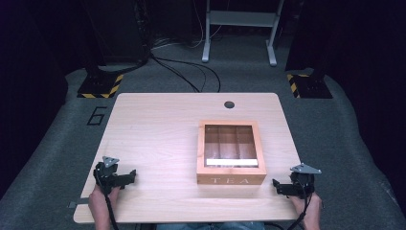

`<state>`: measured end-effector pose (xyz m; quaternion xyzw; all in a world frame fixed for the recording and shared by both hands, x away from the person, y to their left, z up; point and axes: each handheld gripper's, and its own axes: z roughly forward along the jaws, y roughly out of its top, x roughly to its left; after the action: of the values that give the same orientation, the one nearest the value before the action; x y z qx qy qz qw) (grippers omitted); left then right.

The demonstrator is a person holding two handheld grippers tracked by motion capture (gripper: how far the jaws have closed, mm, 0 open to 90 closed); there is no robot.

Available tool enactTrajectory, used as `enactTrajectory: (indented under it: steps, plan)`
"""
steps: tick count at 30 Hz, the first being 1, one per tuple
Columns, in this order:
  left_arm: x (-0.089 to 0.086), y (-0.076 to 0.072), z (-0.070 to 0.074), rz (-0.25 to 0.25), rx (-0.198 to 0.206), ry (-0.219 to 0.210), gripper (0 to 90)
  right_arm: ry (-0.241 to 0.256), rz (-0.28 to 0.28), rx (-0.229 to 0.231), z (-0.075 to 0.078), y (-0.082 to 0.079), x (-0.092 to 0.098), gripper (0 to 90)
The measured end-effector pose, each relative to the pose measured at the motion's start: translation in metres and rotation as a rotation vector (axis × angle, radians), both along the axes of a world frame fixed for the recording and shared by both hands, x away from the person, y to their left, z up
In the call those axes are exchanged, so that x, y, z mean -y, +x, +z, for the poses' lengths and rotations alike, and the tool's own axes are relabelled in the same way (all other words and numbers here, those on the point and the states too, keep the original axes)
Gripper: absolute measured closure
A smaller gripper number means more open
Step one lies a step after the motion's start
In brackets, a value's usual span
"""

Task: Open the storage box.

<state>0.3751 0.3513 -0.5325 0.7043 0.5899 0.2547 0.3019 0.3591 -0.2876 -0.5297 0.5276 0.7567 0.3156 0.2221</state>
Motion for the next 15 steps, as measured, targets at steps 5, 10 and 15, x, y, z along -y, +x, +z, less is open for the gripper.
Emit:
enactTrajectory:
  steps: [5,10,15]
  plan:
    - [-0.0001,0.0,0.0,0.0,0.0,0.0,0.4,0.011,-0.01,0.004,-0.0002,0.0006,-0.0007,0.0]
    - [-0.0001,0.0,0.0,-0.001,-0.001,0.001,0.4,0.014,-0.022,0.009,-0.0005,0.0007,-0.0009,0.0]
    - [-0.0001,0.0,0.0,-0.001,0.0,0.0,0.4,0.001,-0.031,-0.004,0.0005,0.0008,-0.0004,0.0]
